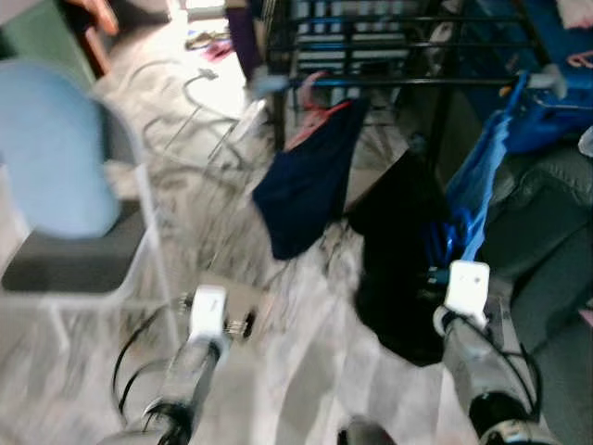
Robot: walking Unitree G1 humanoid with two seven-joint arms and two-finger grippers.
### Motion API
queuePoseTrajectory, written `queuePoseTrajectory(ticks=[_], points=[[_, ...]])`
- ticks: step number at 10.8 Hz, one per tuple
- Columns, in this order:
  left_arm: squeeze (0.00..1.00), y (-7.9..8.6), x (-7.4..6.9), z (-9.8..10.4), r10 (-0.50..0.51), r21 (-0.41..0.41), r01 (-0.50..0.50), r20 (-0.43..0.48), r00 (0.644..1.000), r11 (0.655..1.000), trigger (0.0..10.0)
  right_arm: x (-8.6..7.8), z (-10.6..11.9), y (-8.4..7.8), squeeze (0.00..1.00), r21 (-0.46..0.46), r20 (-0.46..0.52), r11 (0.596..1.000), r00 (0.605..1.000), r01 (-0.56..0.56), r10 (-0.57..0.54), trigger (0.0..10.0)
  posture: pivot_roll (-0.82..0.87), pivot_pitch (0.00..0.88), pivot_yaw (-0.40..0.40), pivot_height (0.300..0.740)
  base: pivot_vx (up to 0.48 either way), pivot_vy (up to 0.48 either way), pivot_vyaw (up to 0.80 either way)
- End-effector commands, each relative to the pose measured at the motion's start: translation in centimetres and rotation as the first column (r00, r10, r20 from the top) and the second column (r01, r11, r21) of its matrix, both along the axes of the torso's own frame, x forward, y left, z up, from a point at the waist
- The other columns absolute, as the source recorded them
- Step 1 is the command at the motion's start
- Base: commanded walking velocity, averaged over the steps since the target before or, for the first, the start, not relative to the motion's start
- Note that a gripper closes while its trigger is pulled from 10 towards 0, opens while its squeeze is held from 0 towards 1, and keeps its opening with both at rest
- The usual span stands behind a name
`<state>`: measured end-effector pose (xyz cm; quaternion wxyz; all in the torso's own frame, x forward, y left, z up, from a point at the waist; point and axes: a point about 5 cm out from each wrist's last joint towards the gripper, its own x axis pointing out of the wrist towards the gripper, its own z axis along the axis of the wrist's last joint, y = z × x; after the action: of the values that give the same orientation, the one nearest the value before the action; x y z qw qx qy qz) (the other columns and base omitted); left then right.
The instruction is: Hang hanger
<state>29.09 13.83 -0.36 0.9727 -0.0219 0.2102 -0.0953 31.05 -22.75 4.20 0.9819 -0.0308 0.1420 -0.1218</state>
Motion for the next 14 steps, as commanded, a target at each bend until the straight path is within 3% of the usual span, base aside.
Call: queuePoseTrajectory(ticks=[1,4,6,8,10,14], points=[[0.0,-0.5,-0.5,-0.4,-0.024,0.0,0.024,-0.016,1.0,1.0,10.0,1.1,1.3,-0.1,0.0,0.005,0.034,1.0,0.999,0.015,-0.016,10.0,-0.2,0.124,0.046,0.74,0.424,0.0,0.0],[0.0,-2.1,0.1,0.4,-0.067,-0.008,0.067,0.033,0.997,0.998,10.0,3.1,4.3,-0.6,0.0,0.038,0.101,0.998,0.993,0.059,-0.063,10.0,-0.21,0.129,0.053,0.74,0.419,0.0,0.0],[0.0,-2.6,0.3,0.8,-0.08,-0.007,0.08,0.059,0.995,0.997,10.0,3.9,5.5,-0.6,0.0,0.044,0.108,0.999,0.994,0.031,-0.036,10.0,-0.2,0.134,0.052,0.74,0.191,0.0,0.0],[0.0,-2.5,0.1,0.5,-0.068,0.016,0.068,0.056,0.996,0.998,10.0,4.7,5.6,1.3,0.0,0.075,0.059,0.994,0.995,-0.083,0.079,10.0,-0.19,0.143,0.046,0.74,0.0,0.0,0.0],[0.0,-2.3,-0.3,0.3,-0.063,0.015,0.062,0.062,0.996,0.998,10.0,6.2,7.5,3.1,0.0,0.066,0.08,0.98,0.98,-0.189,0.184,10.0,-0.17,0.162,0.037,0.74,0.0,0.0,0.0],[0.0,-1.6,-0.8,0.0,-0.046,0.027,0.044,0.064,0.997,0.999,10.0,7.4,9.5,4.8,0.0,0.058,0.113,0.967,0.964,-0.246,0.239,10.0,-0.13,0.188,0.034,0.74,0.0,0.0,0.0]])
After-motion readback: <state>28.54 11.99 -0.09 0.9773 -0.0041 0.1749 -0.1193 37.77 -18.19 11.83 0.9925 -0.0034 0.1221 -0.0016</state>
